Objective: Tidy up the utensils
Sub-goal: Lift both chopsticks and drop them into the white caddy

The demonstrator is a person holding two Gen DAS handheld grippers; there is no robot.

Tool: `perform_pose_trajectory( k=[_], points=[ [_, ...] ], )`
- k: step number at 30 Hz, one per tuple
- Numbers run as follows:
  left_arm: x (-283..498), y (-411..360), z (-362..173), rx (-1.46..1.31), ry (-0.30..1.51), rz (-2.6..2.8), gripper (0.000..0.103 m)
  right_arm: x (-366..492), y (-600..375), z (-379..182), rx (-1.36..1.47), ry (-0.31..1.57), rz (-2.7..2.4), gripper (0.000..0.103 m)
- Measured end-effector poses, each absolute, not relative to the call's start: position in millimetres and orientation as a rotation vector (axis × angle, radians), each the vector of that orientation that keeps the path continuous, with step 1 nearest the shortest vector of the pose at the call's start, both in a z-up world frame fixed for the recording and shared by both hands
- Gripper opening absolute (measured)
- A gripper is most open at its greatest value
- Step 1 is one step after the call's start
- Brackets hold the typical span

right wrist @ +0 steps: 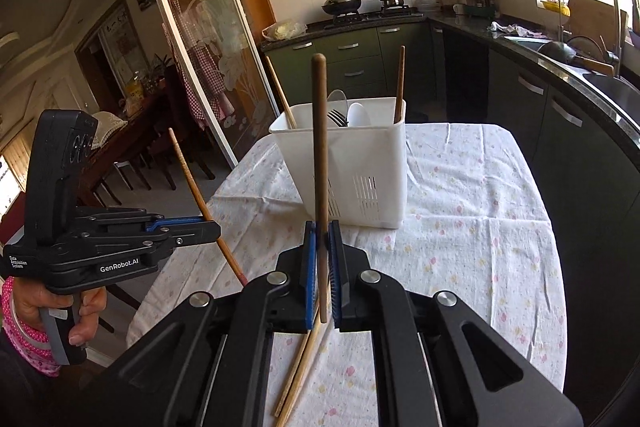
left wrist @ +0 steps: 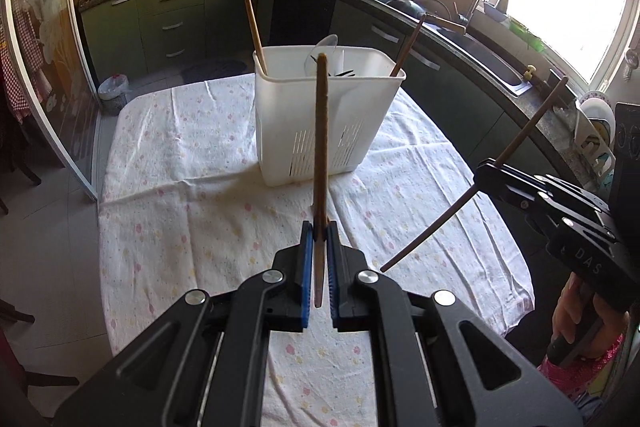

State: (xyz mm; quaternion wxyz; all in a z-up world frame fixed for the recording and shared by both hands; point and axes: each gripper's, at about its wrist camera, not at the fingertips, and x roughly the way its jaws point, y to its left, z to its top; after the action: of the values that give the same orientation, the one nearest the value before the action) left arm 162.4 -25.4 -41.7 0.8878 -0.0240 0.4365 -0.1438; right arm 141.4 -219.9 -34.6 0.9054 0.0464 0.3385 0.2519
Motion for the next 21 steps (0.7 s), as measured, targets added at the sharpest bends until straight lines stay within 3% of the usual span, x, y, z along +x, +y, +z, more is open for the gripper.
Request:
perform_pose_trajectory(
  k=[8,16,21],
  points=[
    [164,-32,18,-0.036,0.793,-0.325,0.007,145,-222,3,0.095,0.636,0.526,0.007],
    [179,-40,97,-0.022,0.565,-0.296,0.007,160,-232,73,0.115,0.465,0.484,0.007],
    [204,-52,112,0.02,0.469,-0.224,0.007,186,-228,105,0.111,0.377,0.419,0.007]
  ],
)
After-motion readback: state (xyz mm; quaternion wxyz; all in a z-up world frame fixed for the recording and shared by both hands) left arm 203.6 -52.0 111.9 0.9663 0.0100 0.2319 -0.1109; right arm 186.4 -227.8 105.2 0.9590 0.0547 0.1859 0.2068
